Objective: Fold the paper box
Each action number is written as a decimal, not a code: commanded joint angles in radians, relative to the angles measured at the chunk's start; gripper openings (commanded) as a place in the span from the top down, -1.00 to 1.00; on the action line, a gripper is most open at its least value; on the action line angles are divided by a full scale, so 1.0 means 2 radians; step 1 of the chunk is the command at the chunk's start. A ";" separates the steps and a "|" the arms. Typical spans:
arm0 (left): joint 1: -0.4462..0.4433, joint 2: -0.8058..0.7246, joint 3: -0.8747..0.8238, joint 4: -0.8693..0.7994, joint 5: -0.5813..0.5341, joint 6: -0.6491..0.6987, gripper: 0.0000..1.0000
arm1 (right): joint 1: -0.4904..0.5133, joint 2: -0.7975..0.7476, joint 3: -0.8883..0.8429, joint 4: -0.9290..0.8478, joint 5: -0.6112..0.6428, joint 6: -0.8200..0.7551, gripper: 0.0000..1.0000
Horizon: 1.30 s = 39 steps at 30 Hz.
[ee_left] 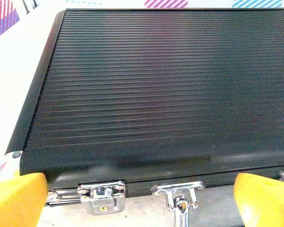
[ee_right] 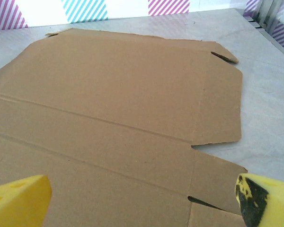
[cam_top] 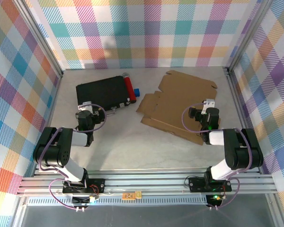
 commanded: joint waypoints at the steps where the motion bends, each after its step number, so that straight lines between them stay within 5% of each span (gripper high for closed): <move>1: -0.002 -0.003 0.001 0.000 0.003 0.008 -0.99 | 0.002 0.002 -0.007 0.017 0.003 0.001 -0.98; 28: -0.007 -0.012 -0.004 0.002 0.001 0.014 -0.99 | 0.004 -0.009 -0.008 0.009 0.009 0.000 -0.98; 32: -0.045 -0.059 -0.011 -0.018 -0.078 0.033 -0.99 | 0.025 -0.032 -0.026 0.028 0.030 -0.018 -0.98; 35: -0.069 -0.120 -0.002 -0.066 -0.122 0.047 -0.99 | 0.031 -0.098 0.008 -0.089 0.088 -0.002 -0.99; 39: -0.102 -0.200 0.028 -0.065 -0.167 0.035 -0.99 | 0.040 -0.187 0.070 -0.110 0.119 -0.031 -0.98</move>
